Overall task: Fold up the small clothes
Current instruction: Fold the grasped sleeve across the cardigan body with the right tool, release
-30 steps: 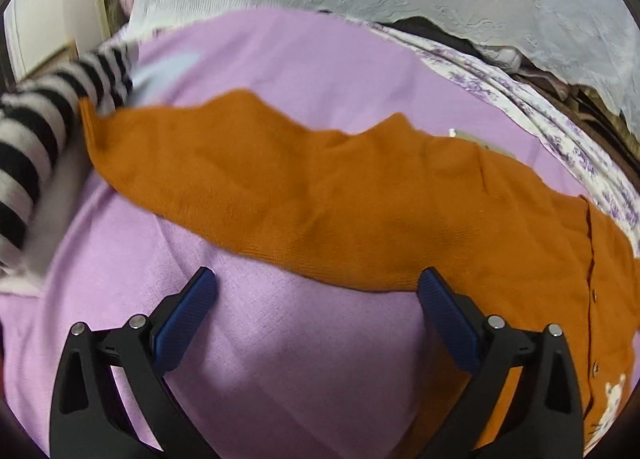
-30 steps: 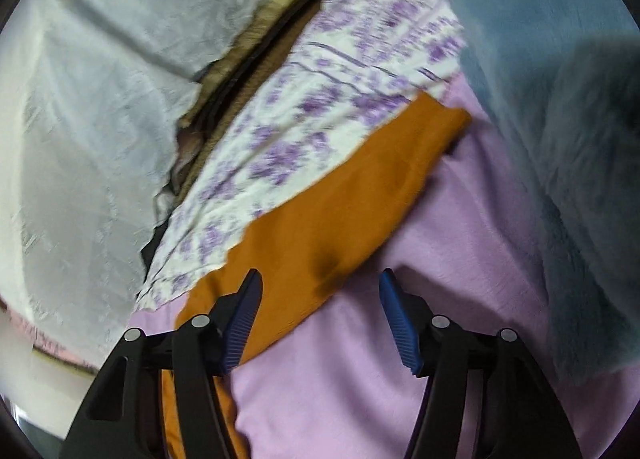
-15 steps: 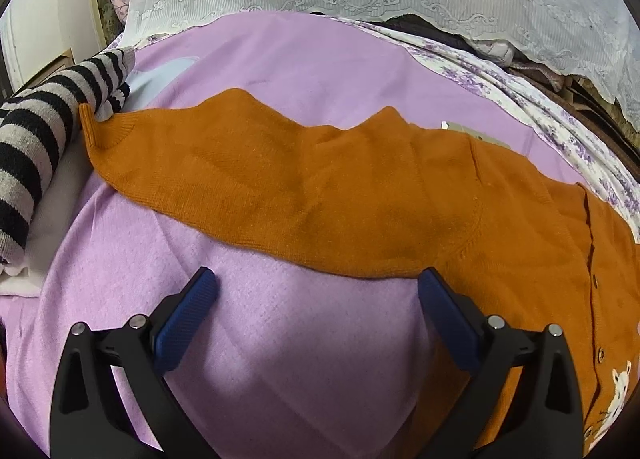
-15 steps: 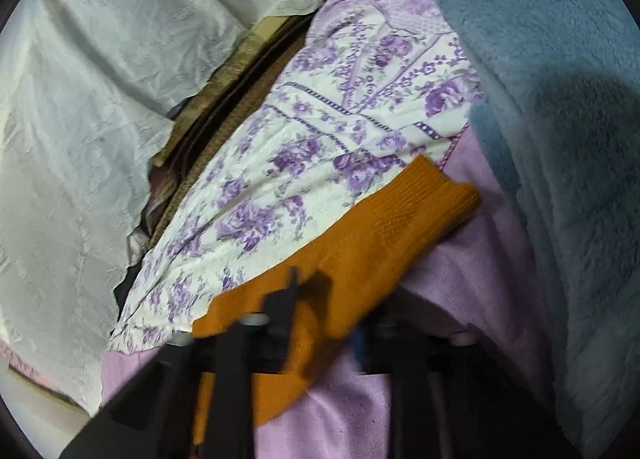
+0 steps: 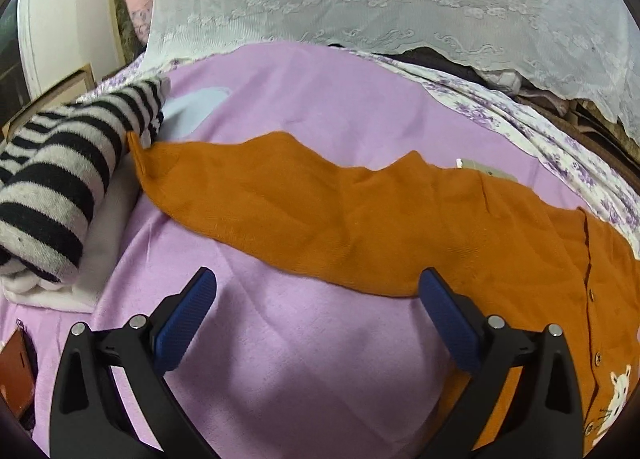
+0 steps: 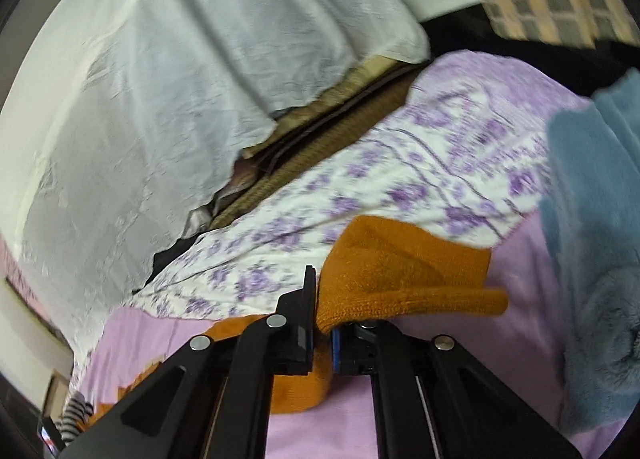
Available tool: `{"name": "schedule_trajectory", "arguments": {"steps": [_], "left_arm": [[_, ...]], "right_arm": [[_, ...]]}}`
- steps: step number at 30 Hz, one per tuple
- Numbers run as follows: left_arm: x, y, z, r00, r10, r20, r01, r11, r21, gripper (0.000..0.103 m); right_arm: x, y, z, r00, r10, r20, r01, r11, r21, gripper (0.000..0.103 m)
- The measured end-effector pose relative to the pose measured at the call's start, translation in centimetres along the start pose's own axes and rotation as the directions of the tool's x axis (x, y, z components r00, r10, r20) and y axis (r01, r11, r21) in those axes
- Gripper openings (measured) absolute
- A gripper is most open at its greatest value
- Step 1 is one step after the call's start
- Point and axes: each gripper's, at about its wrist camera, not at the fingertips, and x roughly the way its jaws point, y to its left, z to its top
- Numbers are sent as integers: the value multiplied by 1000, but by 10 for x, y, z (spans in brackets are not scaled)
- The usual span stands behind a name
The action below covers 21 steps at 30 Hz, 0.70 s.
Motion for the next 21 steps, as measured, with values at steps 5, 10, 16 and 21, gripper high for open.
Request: {"name": "schedule_trajectory", "arguments": {"steps": [5,10,16,21], "left_arm": [[-3,1,0,1000,3,17,-3,1000,3,99],[-11,2,0,999,8,44,-8,1000,8,99],[-16,14,5,999,0,51,1,1000,-28,99],[-19,24,10,998,-1,59,5,998,-64,99]], "right_arm": [[-1,47,1,999,38,-12,-39,997,-70,6],[3,103,-6,997,77,-33,-81,984,-159,7],[19,165,-33,989,116,-90,-135,958,-253,7],[37,211,-70,980,126,-152,-173,921,-349,7]]}}
